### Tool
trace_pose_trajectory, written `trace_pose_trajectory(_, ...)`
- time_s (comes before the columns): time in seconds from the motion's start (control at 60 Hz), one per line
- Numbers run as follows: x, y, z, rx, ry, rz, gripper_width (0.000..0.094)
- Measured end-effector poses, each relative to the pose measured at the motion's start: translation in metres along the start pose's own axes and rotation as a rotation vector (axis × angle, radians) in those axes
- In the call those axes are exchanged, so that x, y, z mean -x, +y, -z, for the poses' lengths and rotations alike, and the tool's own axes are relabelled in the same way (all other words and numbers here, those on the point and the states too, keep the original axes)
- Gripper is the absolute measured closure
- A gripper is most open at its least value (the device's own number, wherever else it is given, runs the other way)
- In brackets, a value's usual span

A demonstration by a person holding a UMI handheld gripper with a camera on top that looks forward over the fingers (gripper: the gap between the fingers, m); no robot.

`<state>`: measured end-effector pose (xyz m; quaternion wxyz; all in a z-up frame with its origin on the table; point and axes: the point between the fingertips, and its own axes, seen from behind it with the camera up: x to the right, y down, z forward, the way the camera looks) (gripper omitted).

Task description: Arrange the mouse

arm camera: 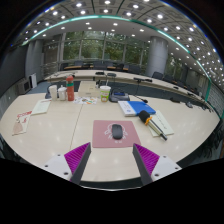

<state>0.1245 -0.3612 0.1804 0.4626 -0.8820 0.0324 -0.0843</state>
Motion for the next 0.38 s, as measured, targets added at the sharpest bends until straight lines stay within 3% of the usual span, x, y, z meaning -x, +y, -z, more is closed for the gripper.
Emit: trace_pose_trajectory(0.383, 0.016, 0.001, 0.069, -0.043, -0.003, -0.021, 0.0078)
